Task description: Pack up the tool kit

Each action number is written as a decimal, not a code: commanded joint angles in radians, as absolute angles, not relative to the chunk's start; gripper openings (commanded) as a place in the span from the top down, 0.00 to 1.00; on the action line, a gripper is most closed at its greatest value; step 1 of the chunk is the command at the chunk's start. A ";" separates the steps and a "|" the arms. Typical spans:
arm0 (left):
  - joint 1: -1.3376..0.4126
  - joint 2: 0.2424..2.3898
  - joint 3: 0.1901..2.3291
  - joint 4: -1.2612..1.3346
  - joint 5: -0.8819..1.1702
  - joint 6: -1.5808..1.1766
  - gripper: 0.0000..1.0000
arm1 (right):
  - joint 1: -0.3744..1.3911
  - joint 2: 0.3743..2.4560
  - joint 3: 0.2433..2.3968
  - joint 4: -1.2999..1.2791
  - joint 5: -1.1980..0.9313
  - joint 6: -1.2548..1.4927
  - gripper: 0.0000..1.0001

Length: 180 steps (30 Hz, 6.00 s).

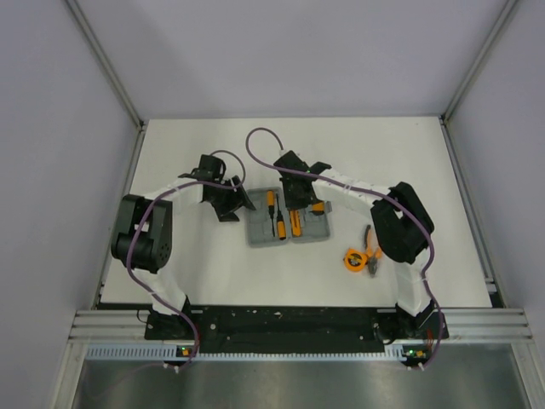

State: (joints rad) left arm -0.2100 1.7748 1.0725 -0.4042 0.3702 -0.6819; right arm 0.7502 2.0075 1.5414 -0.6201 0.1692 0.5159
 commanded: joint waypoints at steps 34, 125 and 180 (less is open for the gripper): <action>-0.204 1.786 1.081 -0.388 0.400 -0.684 0.30 | 0.727 2.151 1.437 -0.586 0.081 0.595 1.00; -0.193 1.796 1.104 -0.420 0.393 -0.678 0.30 | 0.765 2.209 1.384 -0.561 0.011 0.499 1.00; -0.187 1.796 1.160 -0.460 0.367 -0.658 0.32 | 0.710 2.068 1.707 -0.609 0.090 0.405 0.95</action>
State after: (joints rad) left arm -0.1905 1.7927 1.1259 -0.4599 0.3725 -0.6765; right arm 0.7151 2.1334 1.6848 -0.6331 0.0418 0.4145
